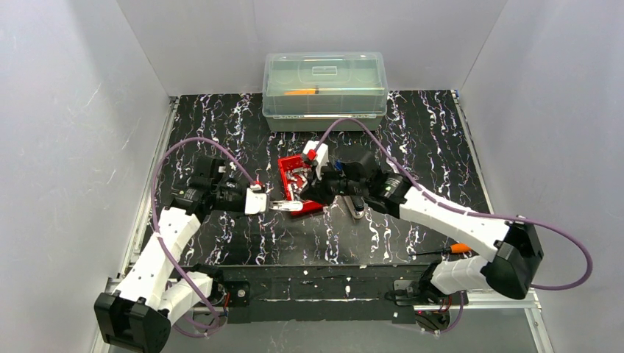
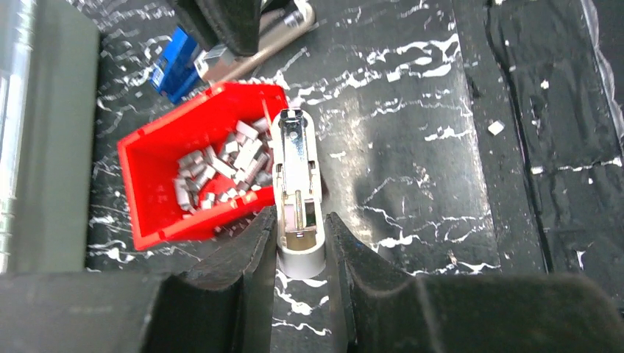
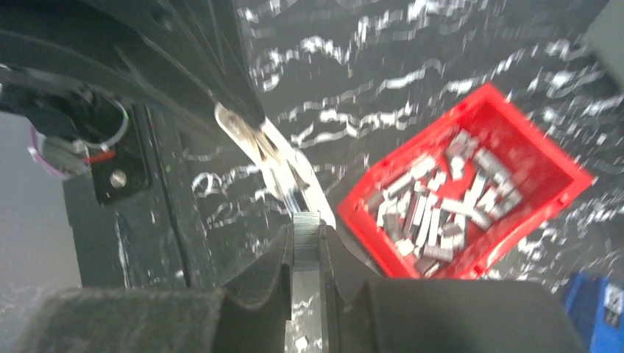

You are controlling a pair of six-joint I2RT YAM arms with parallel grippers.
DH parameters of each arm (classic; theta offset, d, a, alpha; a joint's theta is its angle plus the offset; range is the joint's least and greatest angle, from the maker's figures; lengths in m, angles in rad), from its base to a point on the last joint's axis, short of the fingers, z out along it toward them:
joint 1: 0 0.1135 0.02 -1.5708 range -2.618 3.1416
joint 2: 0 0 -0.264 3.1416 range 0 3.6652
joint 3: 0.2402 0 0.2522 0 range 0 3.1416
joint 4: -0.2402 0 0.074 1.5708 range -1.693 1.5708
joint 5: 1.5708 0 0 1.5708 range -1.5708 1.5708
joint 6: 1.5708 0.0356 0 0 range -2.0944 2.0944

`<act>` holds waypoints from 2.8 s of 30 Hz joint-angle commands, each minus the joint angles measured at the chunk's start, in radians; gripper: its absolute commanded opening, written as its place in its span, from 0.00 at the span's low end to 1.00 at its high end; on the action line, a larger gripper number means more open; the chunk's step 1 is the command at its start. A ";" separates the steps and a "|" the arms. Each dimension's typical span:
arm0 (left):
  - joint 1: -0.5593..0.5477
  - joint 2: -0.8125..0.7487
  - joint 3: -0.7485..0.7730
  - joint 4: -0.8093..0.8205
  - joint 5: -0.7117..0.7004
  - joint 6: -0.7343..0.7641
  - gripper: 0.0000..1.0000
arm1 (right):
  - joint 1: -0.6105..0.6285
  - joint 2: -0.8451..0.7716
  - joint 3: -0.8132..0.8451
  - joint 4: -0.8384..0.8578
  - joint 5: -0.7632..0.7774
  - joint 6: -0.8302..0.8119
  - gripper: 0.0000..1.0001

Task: Load the staples into the stapler
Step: Pick up the stapler from the center of the board, then install the staple into the stapler.

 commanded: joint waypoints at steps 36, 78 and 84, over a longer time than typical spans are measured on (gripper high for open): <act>-0.015 0.058 0.288 -0.140 0.308 -0.196 0.00 | 0.024 -0.092 0.187 -0.116 -0.202 -0.022 0.18; -0.017 0.053 0.297 -0.149 0.309 -0.168 0.00 | 0.024 -0.089 0.107 -0.116 -0.155 -0.049 0.16; -0.016 0.053 0.299 -0.149 0.309 -0.170 0.00 | 0.024 -0.094 0.099 -0.110 -0.149 -0.049 0.16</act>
